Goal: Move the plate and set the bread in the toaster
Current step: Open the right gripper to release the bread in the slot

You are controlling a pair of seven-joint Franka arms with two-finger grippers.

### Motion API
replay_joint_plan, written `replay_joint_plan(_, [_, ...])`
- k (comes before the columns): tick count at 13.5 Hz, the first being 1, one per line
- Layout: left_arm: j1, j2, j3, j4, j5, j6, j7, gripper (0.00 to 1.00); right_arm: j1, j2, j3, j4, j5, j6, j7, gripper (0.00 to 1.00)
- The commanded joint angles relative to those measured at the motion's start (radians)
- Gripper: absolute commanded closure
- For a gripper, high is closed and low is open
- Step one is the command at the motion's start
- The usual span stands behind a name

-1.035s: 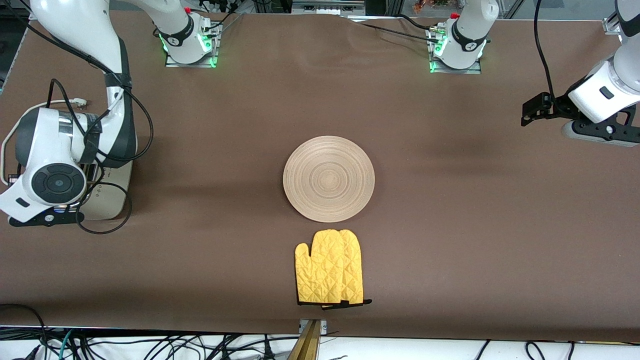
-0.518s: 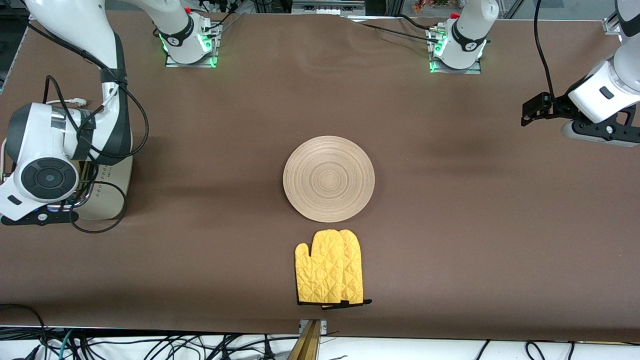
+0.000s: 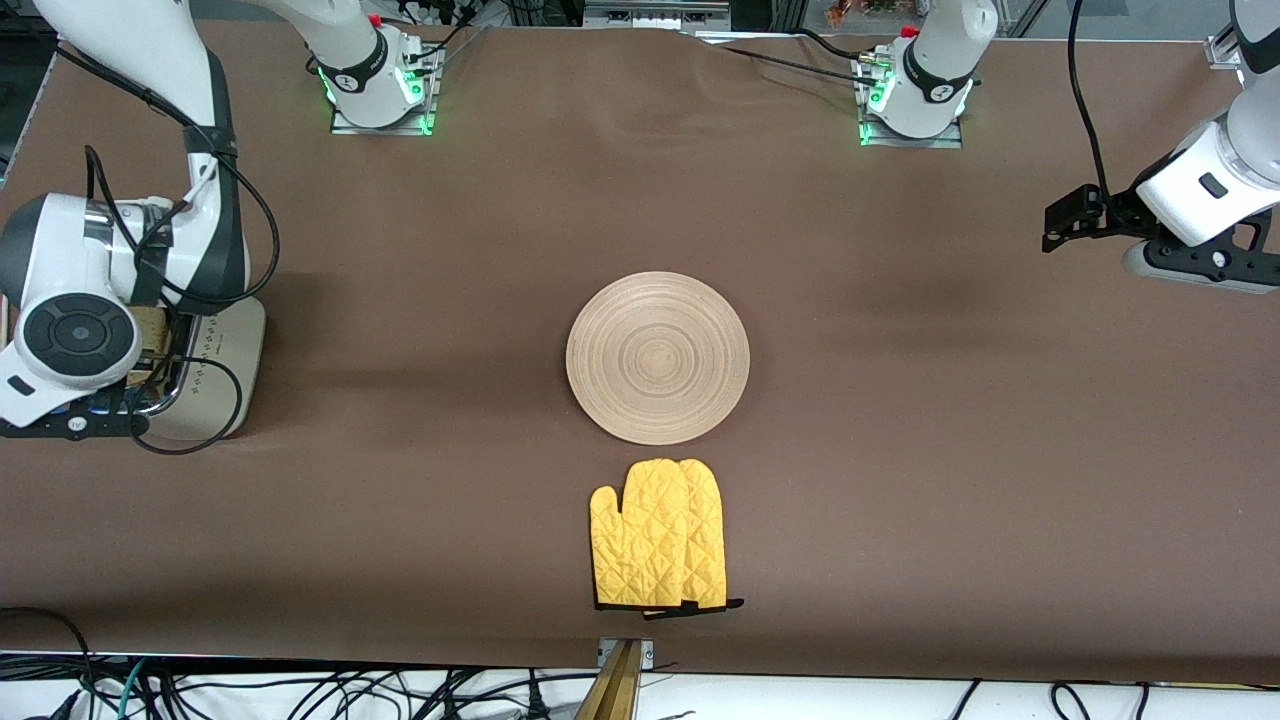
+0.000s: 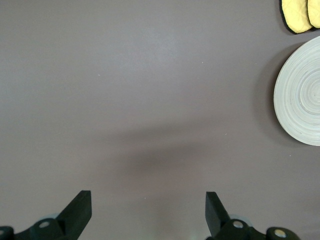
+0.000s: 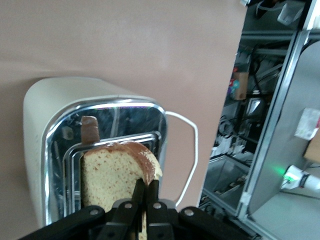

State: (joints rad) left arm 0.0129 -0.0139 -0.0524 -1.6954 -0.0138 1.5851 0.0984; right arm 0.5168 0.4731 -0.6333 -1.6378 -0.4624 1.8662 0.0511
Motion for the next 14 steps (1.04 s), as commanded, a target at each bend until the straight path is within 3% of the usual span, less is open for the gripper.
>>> replay_joint_plan(1, [-0.005, 0.012, -0.001, 0.031, 0.023, -0.025, -0.011, 0.0, -0.023, -0.077, 0.064, -0.082, -0.004, 0.004, 0.096, 1.0])
replay_joint_plan(7, [-0.007, 0.012, -0.001, 0.031, 0.023, -0.025, -0.011, 0.0, -0.026, -0.102, 0.078, -0.109, -0.012, -0.048, 0.161, 1.0])
replay_joint_plan(8, [-0.007, 0.012, -0.001, 0.031, 0.023, -0.025, -0.011, 0.0, -0.027, -0.102, 0.079, -0.112, -0.01, -0.05, 0.164, 0.87])
replay_joint_plan(9, [-0.007, 0.012, -0.001, 0.031, 0.023, -0.025, -0.011, 0.0, -0.027, -0.102, 0.08, -0.112, -0.001, -0.051, 0.161, 0.2])
replay_joint_plan(10, [-0.007, 0.012, -0.001, 0.031, 0.023, -0.025, -0.011, 0.0, -0.027, -0.108, 0.081, -0.109, 0.004, -0.051, 0.15, 0.0])
replay_joint_plan(13, [-0.007, 0.012, -0.001, 0.031, 0.025, -0.025, -0.013, 0.0, -0.034, -0.146, 0.125, -0.091, 0.024, -0.096, 0.148, 0.0])
replay_joint_plan(14, [-0.007, 0.012, -0.001, 0.031, 0.023, -0.025, -0.011, 0.0, -0.035, -0.162, 0.13, -0.08, 0.08, -0.11, 0.139, 0.0])
